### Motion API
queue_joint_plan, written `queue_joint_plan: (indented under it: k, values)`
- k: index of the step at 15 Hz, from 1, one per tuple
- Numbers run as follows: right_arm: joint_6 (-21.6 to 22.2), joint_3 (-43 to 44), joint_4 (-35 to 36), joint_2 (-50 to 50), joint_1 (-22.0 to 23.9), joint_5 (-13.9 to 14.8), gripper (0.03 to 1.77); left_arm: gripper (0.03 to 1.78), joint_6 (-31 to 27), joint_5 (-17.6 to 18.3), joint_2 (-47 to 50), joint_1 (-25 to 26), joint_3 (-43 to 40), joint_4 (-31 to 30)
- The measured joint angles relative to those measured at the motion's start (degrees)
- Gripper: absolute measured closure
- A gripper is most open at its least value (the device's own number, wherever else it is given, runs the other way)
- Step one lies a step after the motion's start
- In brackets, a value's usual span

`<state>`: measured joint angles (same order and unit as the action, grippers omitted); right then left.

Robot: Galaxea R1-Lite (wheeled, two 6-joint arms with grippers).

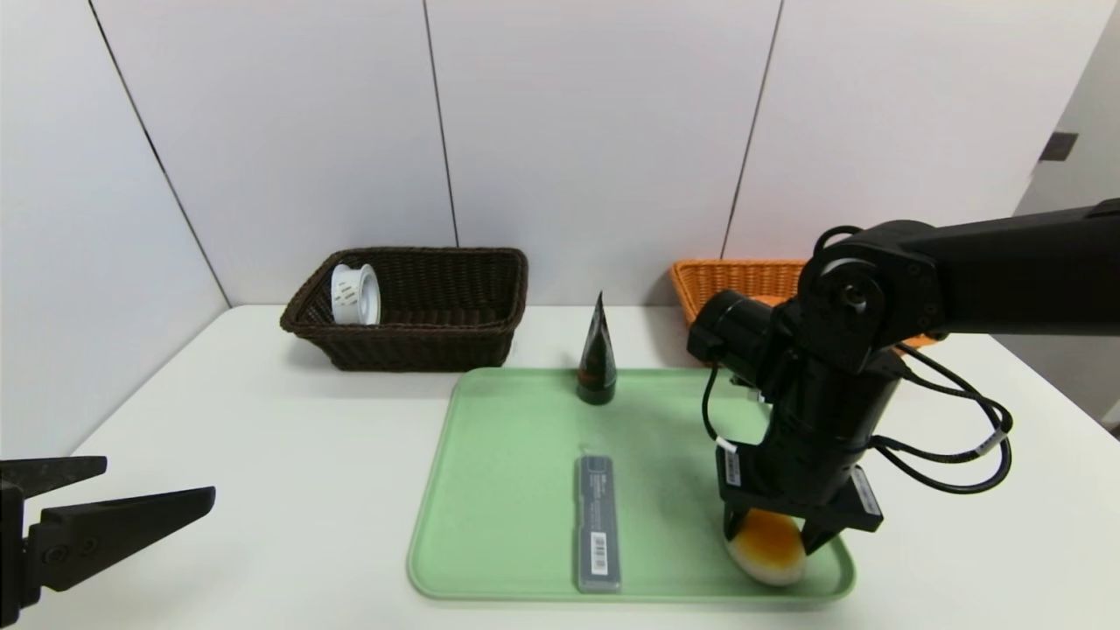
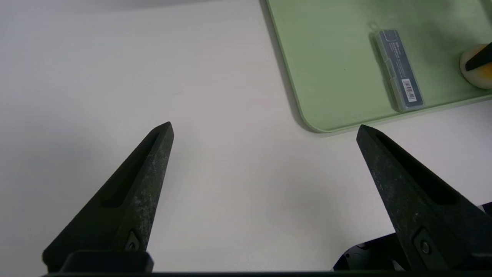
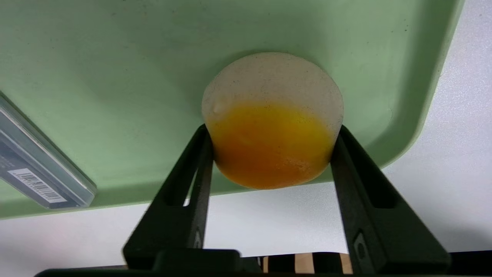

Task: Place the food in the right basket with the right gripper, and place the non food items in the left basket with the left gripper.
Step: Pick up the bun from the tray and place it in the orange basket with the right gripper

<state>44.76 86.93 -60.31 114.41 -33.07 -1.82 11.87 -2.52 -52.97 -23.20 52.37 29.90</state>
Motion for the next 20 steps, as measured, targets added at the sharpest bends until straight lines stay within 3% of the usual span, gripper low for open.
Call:
queue_joint_plan:
  k: [2,3,4,10,13,20]
  values:
    - [0.0,0.0,0.0,0.1,0.0,-0.2,1.11,0.12,0.0,0.0,0.0,0.0,0.0,0.0]
    - [0.0,0.0,0.0,0.1,0.0,-0.4,1.62,0.12,0.0,0.0,0.0,0.0,0.1,0.0]
    - [0.0,0.0,0.0,-0.1,0.0,-0.4,1.75,0.12,0.0,0.0,0.0,0.0,0.1,0.0]
    - [0.2,5.9,-0.2,-4.3,0.5,-0.4,1.75,0.12,-0.1,0.0,-0.2,0.0,0.1,0.0]
    - [0.2,12.2,1.6,-8.4,3.9,-1.4,1.75,0.12,-0.1,0.0,-0.5,-0.1,-0.1,0.0]
    - [-0.6,18.0,28.9,-8.0,20.5,-1.0,1.75,0.12,0.3,1.7,-2.6,-0.1,0.4,-0.1]
